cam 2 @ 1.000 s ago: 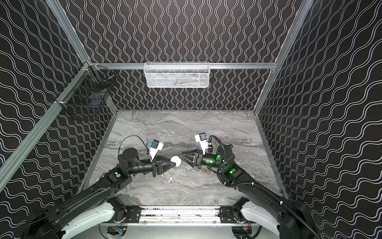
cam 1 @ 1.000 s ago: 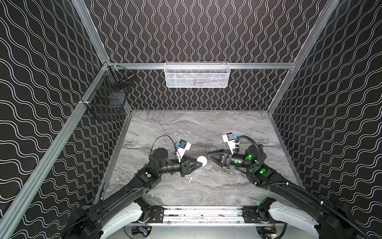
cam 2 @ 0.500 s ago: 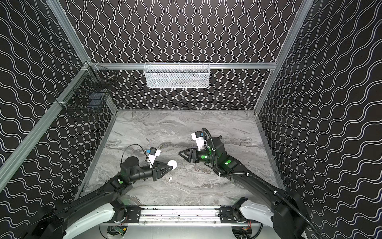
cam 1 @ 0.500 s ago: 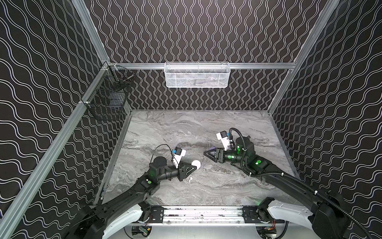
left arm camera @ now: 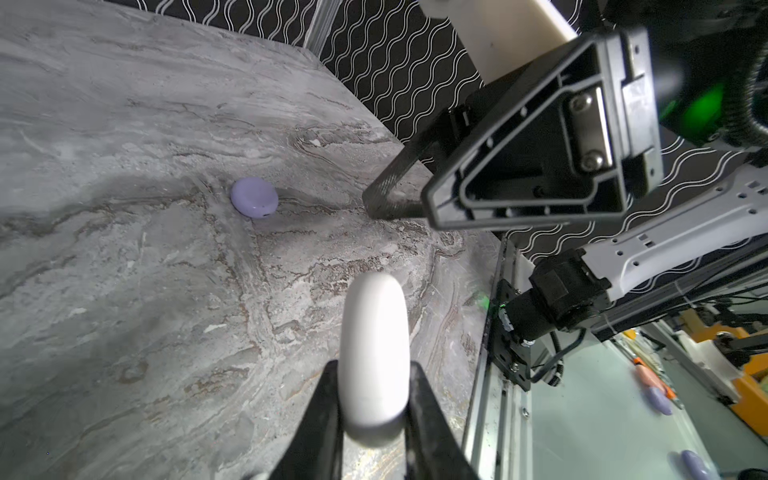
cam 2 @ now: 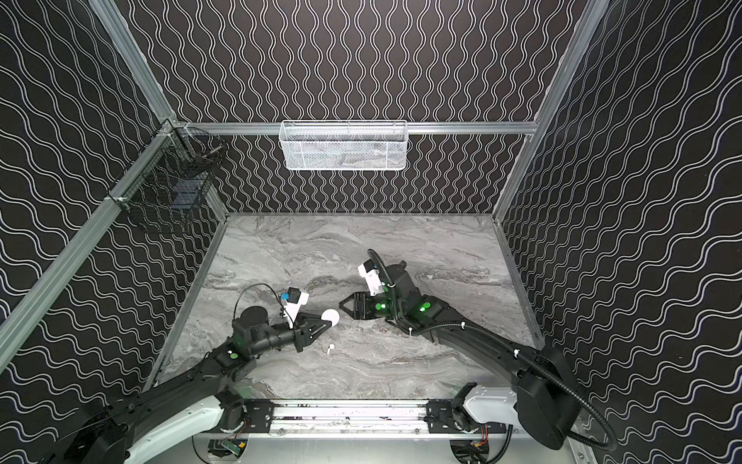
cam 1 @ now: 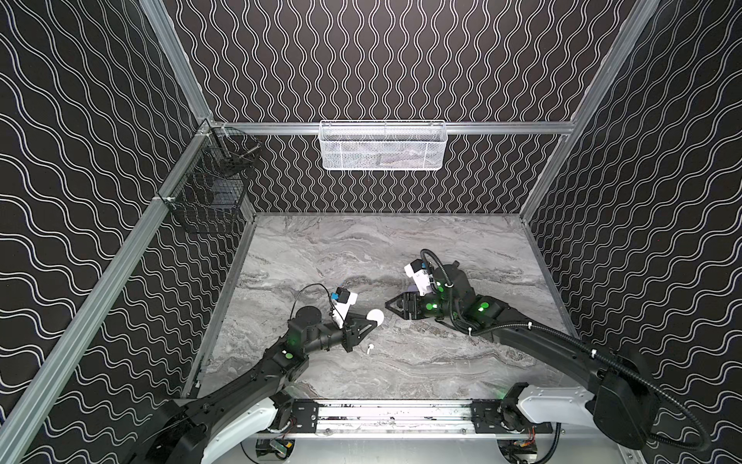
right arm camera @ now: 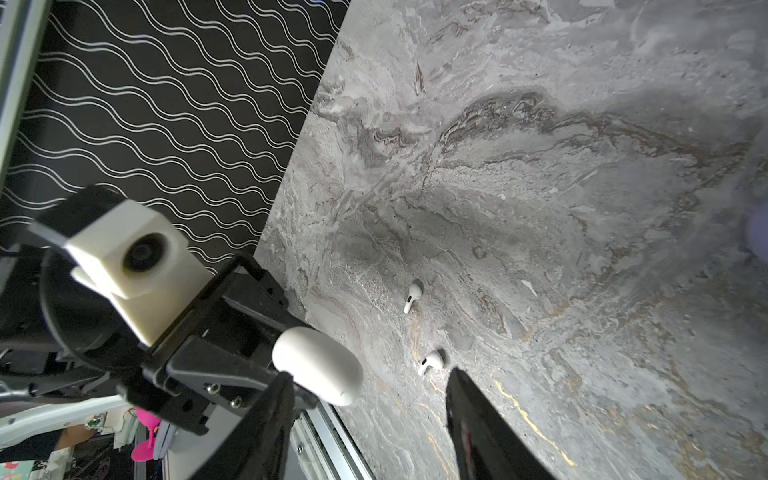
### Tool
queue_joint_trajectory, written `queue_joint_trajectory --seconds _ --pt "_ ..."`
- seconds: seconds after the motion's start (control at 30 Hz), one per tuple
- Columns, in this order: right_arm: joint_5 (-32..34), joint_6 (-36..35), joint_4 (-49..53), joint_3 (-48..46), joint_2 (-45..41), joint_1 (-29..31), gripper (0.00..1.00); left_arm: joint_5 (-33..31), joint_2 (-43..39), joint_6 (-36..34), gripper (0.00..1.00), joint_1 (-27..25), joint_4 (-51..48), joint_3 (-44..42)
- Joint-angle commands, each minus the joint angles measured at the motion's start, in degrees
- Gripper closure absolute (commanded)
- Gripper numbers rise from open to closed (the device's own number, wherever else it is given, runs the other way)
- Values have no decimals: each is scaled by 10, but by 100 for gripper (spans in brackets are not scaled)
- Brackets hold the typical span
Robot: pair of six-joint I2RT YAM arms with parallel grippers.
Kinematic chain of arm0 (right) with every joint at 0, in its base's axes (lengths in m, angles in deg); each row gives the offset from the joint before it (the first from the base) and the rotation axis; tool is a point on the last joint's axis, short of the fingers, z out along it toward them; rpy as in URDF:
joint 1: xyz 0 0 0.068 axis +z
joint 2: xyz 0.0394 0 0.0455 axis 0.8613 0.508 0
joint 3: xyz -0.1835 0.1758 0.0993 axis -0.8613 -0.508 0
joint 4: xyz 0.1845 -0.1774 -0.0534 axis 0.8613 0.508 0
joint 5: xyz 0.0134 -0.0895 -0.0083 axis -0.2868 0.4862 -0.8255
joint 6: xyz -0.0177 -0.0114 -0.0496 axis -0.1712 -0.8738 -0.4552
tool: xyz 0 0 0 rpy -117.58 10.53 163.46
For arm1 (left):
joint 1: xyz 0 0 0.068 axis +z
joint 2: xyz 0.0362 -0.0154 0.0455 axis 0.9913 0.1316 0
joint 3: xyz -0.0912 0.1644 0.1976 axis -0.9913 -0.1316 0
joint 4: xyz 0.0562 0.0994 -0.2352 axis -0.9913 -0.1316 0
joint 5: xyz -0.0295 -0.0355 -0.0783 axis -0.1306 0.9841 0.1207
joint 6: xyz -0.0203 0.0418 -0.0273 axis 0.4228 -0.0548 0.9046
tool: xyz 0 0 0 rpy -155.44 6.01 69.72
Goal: Insert the wireless bluetooth earbuds into the charging case
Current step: 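Pull the right gripper back from the case while the left gripper holds it, then push the white case lid open with the right gripper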
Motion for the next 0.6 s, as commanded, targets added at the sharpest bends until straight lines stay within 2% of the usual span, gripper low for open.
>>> queue_joint_trajectory --seconds 0.0,0.57 --pt "36 -8 21 12 9 15 39 -27 -8 -49 87 5 -27 8" --pt "44 -6 21 52 66 57 39 -78 -48 -73 90 6 -62 11"
